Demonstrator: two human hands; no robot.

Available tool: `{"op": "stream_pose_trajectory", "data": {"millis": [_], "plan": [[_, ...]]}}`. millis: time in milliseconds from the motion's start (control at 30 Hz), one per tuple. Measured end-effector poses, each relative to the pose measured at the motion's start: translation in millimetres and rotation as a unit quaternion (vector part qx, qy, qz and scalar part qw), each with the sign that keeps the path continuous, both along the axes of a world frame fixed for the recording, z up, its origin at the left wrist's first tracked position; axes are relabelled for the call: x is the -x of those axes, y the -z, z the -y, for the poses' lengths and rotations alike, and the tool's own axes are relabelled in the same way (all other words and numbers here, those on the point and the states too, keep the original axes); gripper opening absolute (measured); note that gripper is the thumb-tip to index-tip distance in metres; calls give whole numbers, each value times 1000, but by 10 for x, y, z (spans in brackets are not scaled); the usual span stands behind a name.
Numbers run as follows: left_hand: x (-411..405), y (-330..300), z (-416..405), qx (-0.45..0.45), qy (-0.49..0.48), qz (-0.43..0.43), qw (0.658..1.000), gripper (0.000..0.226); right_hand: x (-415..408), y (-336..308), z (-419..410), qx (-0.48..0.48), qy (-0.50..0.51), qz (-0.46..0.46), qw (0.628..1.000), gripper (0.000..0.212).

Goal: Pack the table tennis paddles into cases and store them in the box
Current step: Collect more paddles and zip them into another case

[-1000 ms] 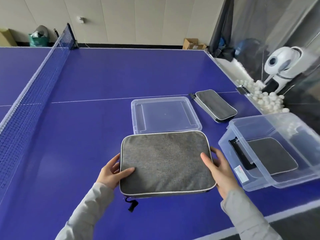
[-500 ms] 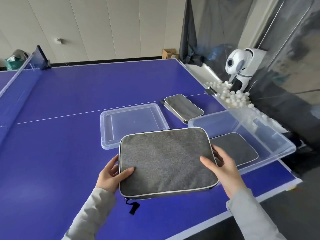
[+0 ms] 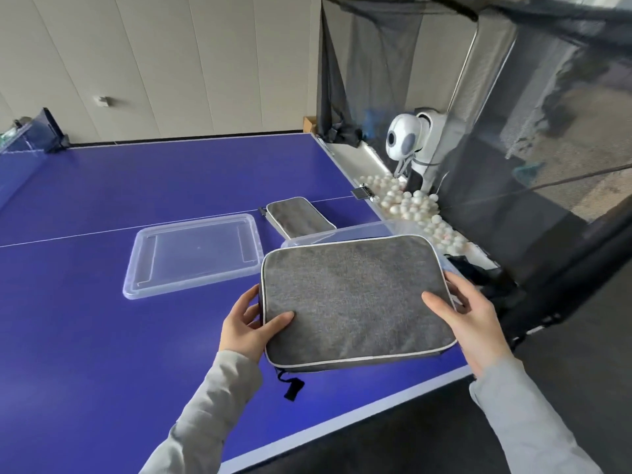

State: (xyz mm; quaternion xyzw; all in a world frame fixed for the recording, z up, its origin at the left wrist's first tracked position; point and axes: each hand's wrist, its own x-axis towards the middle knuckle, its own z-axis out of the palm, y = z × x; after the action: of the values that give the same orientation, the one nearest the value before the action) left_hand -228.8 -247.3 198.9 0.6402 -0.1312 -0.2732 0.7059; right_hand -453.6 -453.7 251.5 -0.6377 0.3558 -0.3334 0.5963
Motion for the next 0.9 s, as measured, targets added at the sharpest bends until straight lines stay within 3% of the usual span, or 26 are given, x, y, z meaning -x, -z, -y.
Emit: {"op": "stream_pose_trajectory", "data": {"millis": [233,533,733,900], "plan": [[176,-139,574,-18,-11,32,999,63,98,-19,653,5,-1,2,1000,48],[-73,79,1277,-62,-31,40,997,69,-264,248,1500,-5,-23,-58,998,37],[-114,527,1768,-127,-13,18,992,77,-568,554,2126,-14,-75,-151,986,35],[-186,949,1983,-192,-26,-27,981,77,-786,898,2428,4,-116,-261,958,57]]}}
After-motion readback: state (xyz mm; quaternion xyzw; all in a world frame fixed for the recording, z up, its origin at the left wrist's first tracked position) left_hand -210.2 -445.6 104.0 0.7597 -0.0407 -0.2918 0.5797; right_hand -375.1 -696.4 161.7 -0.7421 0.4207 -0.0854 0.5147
